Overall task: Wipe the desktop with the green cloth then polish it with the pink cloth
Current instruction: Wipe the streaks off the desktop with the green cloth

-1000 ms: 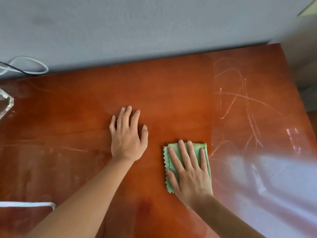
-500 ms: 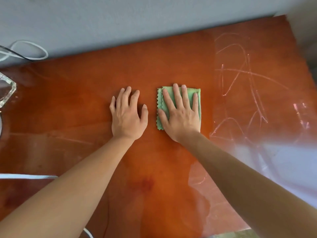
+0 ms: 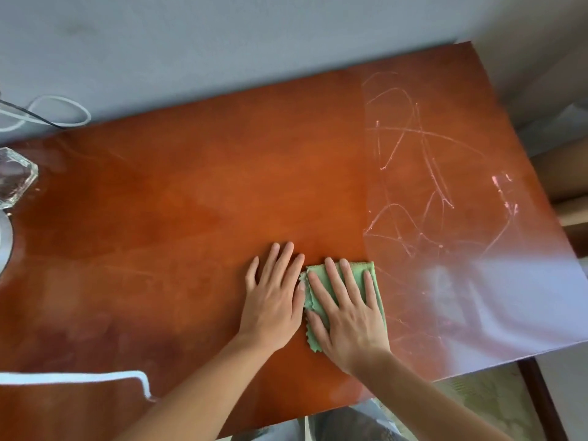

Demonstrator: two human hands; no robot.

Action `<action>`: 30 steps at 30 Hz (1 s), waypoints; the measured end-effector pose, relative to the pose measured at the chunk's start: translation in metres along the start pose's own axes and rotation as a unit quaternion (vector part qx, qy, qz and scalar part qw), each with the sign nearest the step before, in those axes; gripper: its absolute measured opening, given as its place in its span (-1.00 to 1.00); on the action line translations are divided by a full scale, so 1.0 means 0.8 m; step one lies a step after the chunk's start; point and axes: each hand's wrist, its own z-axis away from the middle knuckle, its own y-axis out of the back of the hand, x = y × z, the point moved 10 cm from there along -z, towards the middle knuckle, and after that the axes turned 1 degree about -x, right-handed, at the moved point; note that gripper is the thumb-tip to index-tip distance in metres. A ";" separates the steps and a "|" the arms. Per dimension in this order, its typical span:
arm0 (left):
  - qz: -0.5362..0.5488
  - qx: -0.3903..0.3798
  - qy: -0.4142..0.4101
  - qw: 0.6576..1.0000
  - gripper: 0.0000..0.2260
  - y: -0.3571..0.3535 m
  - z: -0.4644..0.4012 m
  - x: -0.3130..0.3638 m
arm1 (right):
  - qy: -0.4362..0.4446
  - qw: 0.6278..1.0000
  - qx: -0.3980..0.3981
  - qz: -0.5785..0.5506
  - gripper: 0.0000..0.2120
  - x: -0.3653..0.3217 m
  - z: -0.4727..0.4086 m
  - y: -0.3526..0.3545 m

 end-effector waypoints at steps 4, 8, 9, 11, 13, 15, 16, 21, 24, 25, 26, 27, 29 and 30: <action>-0.021 -0.001 -0.001 1.000 -0.54 -0.003 0.000 0.001 | 0.010 1.000 0.018 0.011 -0.41 0.008 -0.024 0.010; -0.017 0.032 -0.007 0.999 -0.54 -0.002 0.002 0.002 | -0.030 0.999 0.045 0.002 -0.40 0.029 -0.087 0.031; -0.015 0.039 -0.007 0.999 -0.55 -0.001 0.002 0.002 | -0.042 0.998 0.046 0.001 -0.40 0.032 -0.098 0.033; -0.013 0.051 -0.008 0.999 -0.55 0.000 0.003 0.002 | -0.055 0.997 0.048 0.007 -0.40 0.035 -0.104 0.033; -0.007 0.054 -0.008 0.998 -0.55 0.001 0.004 0.003 | -0.060 0.997 0.043 0.013 -0.39 0.034 -0.095 0.030; 0.003 0.064 -0.007 0.998 -0.56 0.003 0.003 0.003 | -0.064 0.997 0.044 0.009 -0.39 0.030 -0.076 0.027; 0.005 0.064 -0.006 0.998 -0.56 0.003 0.002 0.003 | -0.065 0.997 0.041 0.004 -0.39 0.027 -0.062 0.024; 0.012 0.072 -0.003 0.997 -0.56 0.005 0.004 0.004 | -0.081 0.996 0.043 -0.013 -0.41 0.001 0.037 -0.005; 0.001 0.066 -0.003 0.998 -0.55 0.002 0.005 0.004 | -0.084 0.995 0.051 -0.015 -0.41 -0.027 0.080 -0.024; -0.002 0.063 -0.006 0.998 -0.55 0.001 0.005 0.005 | -0.082 0.995 0.051 -0.014 -0.41 -0.035 0.090 -0.030; -0.002 0.063 -0.005 0.998 -0.55 0.001 0.005 0.005 | -0.077 0.995 0.053 -0.015 -0.41 -0.042 0.095 -0.033; -0.002 0.065 -0.004 0.998 -0.55 0.003 0.004 0.003 | -0.071 0.996 0.056 -0.016 -0.41 -0.046 0.097 -0.034; -0.002 0.067 -0.006 0.998 -0.54 0.004 0.004 0.004 | -0.064 0.996 0.055 -0.022 -0.41 -0.048 0.098 -0.034; -0.001 0.066 -0.006 0.998 -0.54 0.004 0.004 0.003 | -0.057 0.997 0.053 -0.023 -0.41 -0.047 0.098 -0.034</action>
